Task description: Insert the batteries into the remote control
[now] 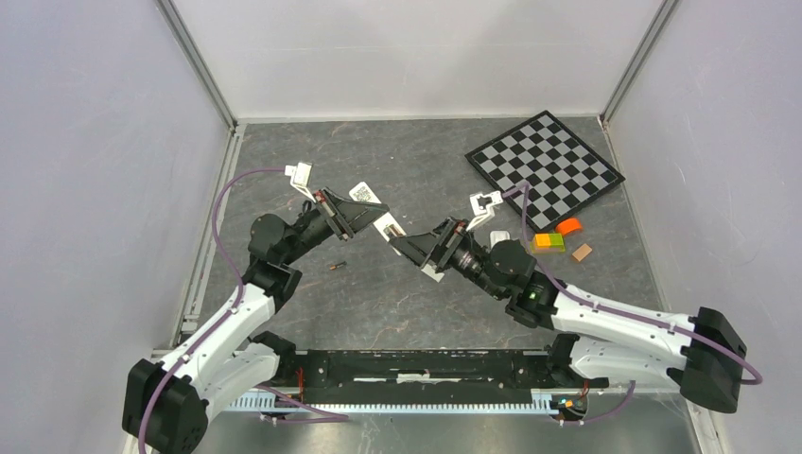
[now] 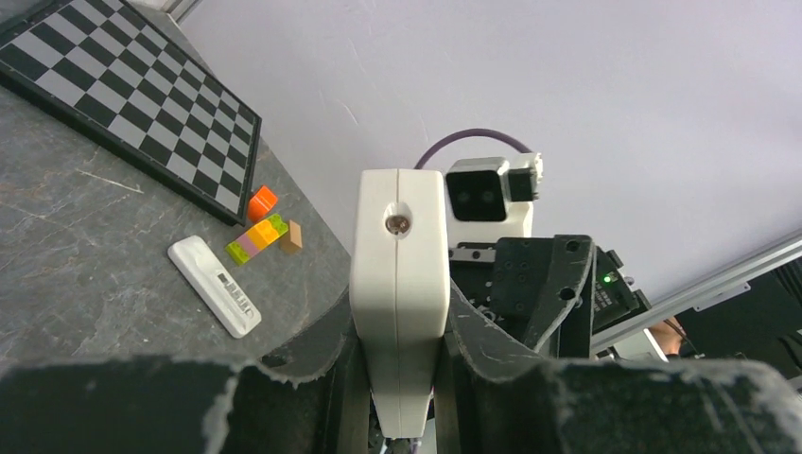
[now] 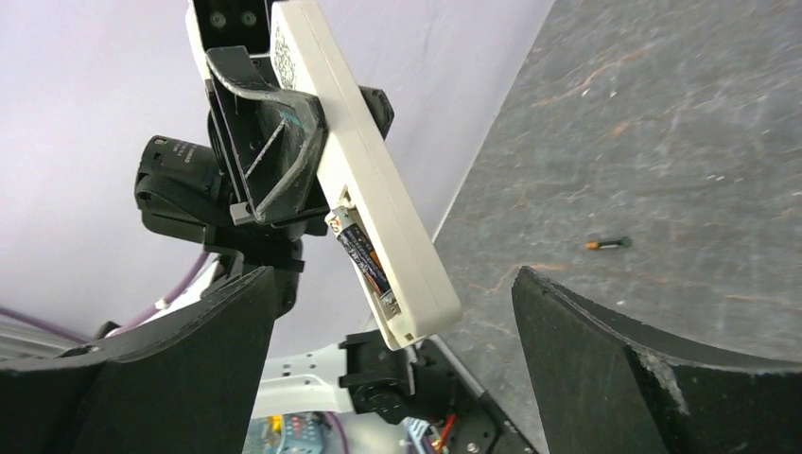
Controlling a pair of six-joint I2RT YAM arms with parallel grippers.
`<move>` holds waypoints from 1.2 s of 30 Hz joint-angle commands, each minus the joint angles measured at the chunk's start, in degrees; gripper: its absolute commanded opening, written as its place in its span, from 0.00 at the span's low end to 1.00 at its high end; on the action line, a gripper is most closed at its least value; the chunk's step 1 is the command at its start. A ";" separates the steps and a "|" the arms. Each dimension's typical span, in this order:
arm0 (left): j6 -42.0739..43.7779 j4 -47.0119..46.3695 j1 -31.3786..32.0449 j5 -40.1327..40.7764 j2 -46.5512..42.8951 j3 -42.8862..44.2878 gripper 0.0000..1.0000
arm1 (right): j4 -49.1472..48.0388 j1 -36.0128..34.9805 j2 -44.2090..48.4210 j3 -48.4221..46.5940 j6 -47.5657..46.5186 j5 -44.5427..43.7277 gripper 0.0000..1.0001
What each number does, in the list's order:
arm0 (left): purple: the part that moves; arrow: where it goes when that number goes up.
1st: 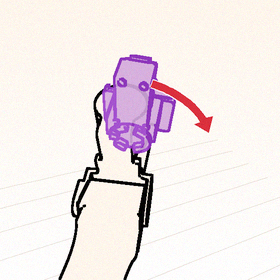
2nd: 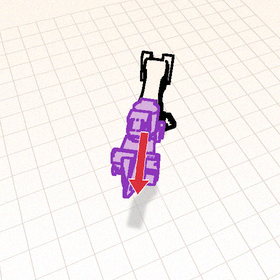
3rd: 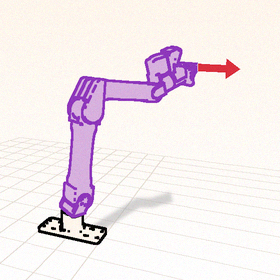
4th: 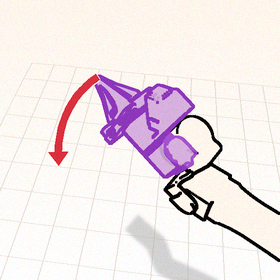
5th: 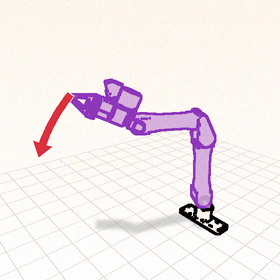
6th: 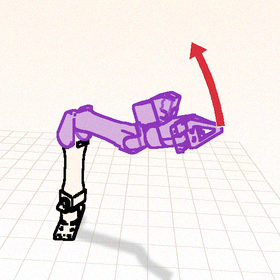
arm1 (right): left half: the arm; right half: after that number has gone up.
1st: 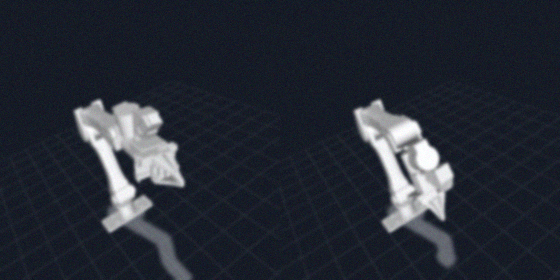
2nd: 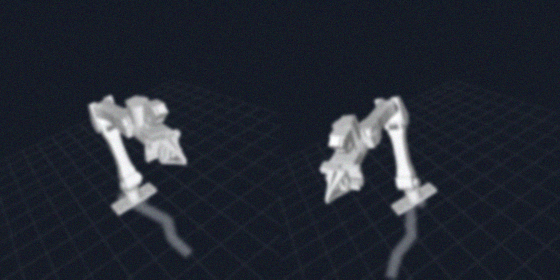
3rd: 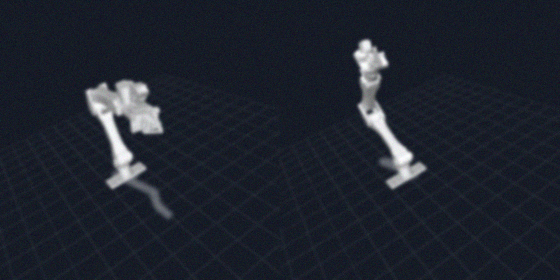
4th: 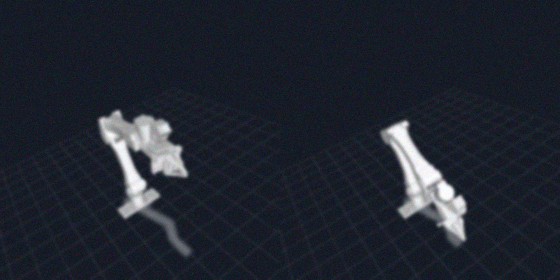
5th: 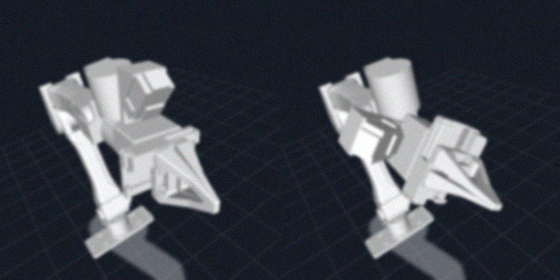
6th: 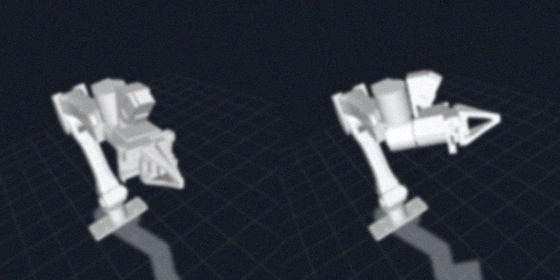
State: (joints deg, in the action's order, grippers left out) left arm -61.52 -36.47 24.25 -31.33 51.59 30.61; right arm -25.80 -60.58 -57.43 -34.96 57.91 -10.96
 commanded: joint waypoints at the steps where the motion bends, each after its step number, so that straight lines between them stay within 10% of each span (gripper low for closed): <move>1: -3.91 -6.80 0.10 0.04 0.73 -0.40 0.02 | -8.44 0.35 -3.43 -2.47 6.95 3.90 0.98; 11: -4.41 -8.29 0.14 -1.31 0.78 -1.13 0.02 | -13.82 2.08 -7.47 -3.03 12.55 4.81 0.93; 36: -6.64 -9.06 0.12 -1.68 0.60 -0.77 0.02 | -20.33 3.87 -11.35 -1.35 14.67 10.78 0.37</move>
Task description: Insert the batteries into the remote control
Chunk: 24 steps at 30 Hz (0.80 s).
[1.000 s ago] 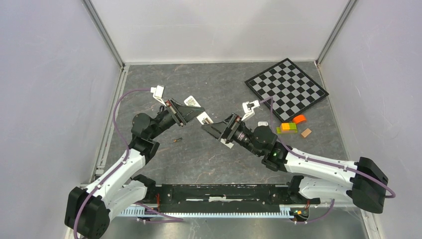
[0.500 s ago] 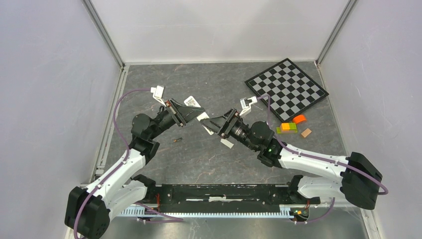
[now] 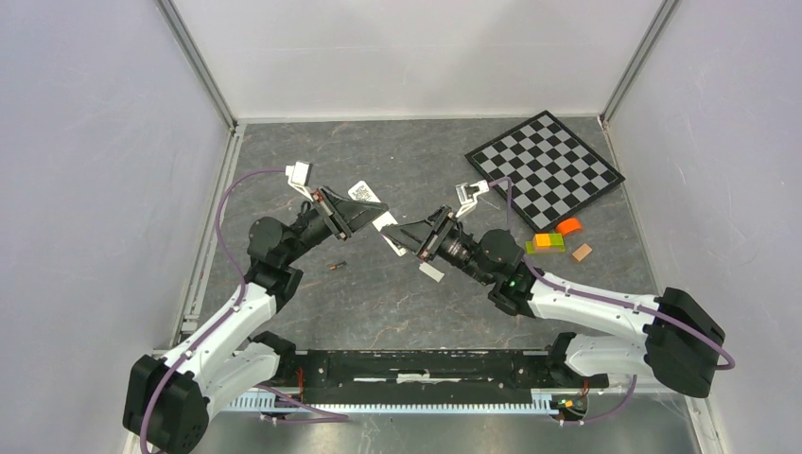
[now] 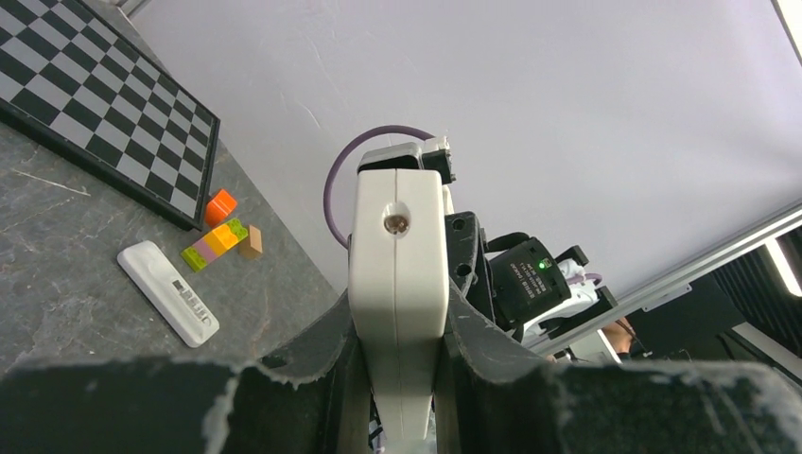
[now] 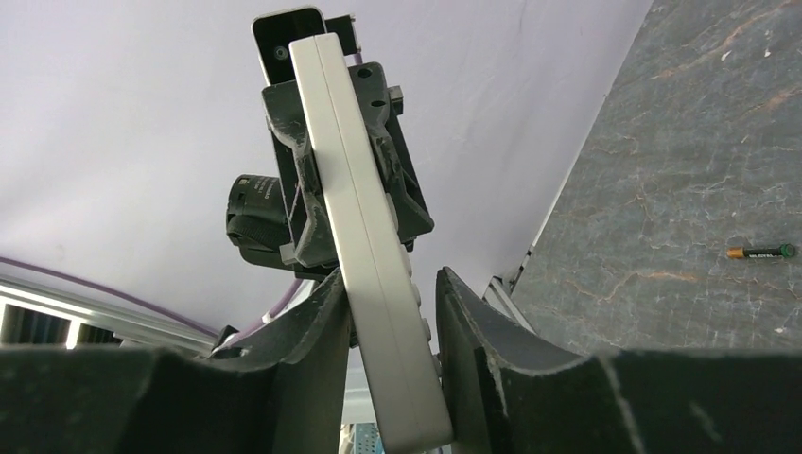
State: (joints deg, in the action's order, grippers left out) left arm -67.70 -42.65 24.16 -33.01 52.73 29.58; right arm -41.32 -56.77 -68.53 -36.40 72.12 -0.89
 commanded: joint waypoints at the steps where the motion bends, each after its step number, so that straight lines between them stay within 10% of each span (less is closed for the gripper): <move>1: -0.70 -2.81 0.19 0.17 -0.52 0.30 0.02 | -4.92 0.08 -0.24 0.15 0.32 0.71 0.37; 4: -1.02 -2.80 0.20 0.31 -0.53 0.32 0.02 | -5.50 0.12 0.22 0.69 -0.26 0.71 0.41; 9: 0.38 -1.21 0.23 0.43 -0.59 0.21 0.02 | -5.99 0.69 2.95 2.29 -3.24 -0.31 0.84; 17: 5.93 7.24 0.06 2.29 -2.79 2.12 0.02 | -0.08 2.46 6.92 2.77 -10.31 -0.62 0.83; 24: 27.12 45.42 -0.07 22.57 -11.44 11.11 0.02 | 22.48 2.83 8.16 -4.42 -26.78 -9.30 0.82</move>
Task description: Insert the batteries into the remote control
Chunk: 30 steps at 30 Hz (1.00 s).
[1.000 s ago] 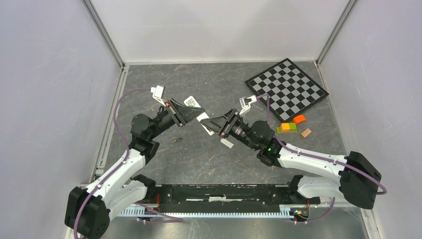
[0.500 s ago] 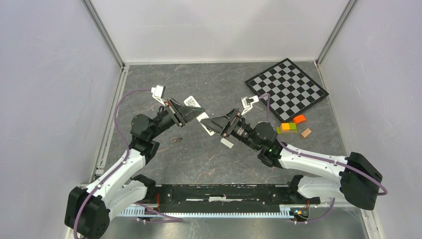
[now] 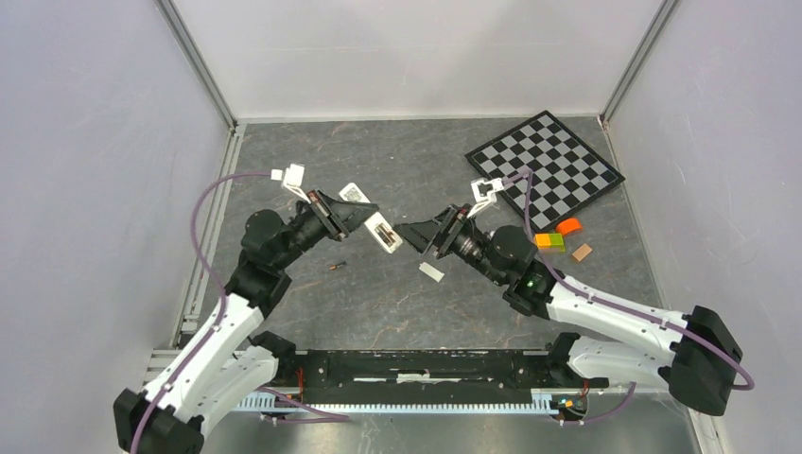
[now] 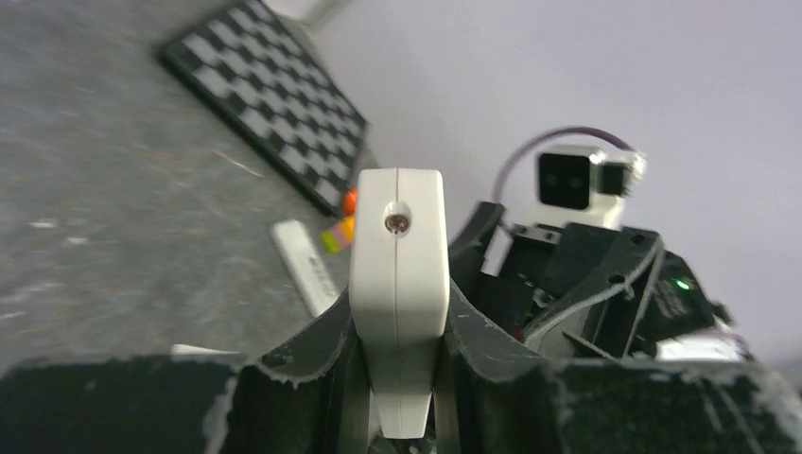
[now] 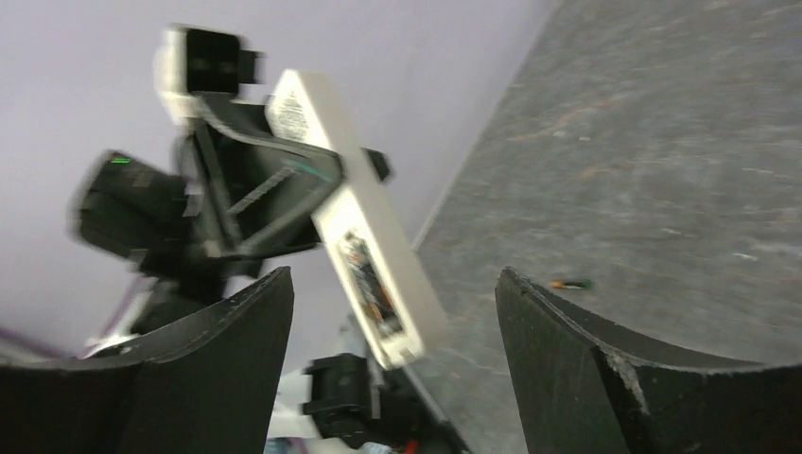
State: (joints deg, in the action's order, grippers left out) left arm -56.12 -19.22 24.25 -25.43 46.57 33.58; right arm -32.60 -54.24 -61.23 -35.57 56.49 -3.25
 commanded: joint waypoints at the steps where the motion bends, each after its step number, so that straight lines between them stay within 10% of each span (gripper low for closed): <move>1: 17.91 26.78 -0.12 19.04 -6.43 8.14 0.02 | 15.77 0.25 0.42 -6.00 -12.88 -8.38 0.82; 11: 24.59 44.00 -0.13 47.16 -19.14 12.28 0.02 | 29.54 -1.69 -27.05 -26.85 -26.52 -2.30 0.73; 20: 26.86 47.15 -0.10 54.46 -24.90 14.09 0.02 | 34.86 -9.55 -49.26 -45.53 -23.46 -12.66 0.66; 25: 27.95 47.94 -0.15 56.26 -26.84 14.65 0.02 | 26.84 -10.63 -56.17 -47.65 -23.55 -7.39 0.38; 30: 27.91 48.31 -0.11 55.56 -27.09 15.07 0.02 | 26.62 -10.60 -62.27 -52.57 -21.06 -3.89 0.30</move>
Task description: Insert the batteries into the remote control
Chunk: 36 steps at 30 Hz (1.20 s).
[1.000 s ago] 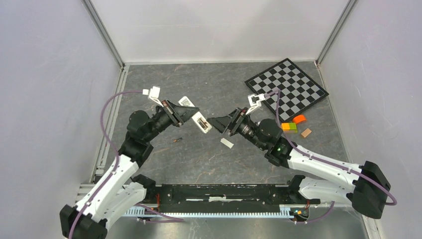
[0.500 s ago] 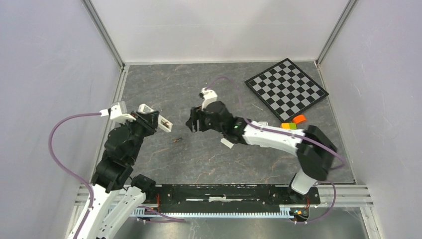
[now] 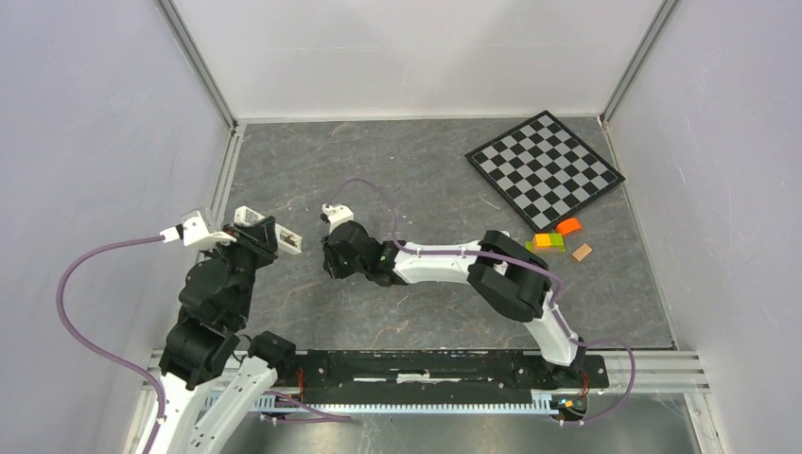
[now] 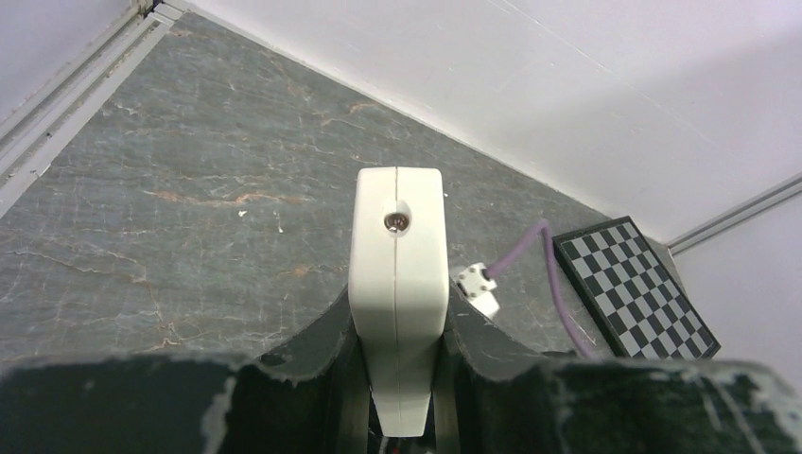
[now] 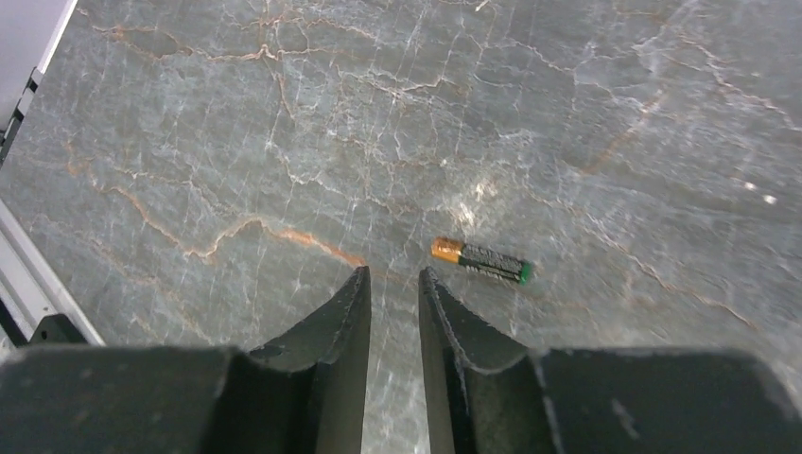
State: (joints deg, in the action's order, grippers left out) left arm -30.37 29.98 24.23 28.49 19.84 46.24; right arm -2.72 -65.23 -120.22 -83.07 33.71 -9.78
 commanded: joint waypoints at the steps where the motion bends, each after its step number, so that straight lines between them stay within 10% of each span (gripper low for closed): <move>1: 2.13 -0.89 -0.08 1.27 -0.20 2.37 0.02 | -3.57 0.34 -3.93 -5.61 1.75 2.74 0.29; 36: -0.21 -2.27 -0.14 -1.76 1.71 0.27 0.02 | 8.55 3.79 -5.01 -3.24 -1.30 9.61 0.30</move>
State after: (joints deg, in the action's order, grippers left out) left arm -30.33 31.11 24.23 27.70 20.86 46.52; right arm 0.91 -61.58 -127.98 -88.49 35.42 -1.23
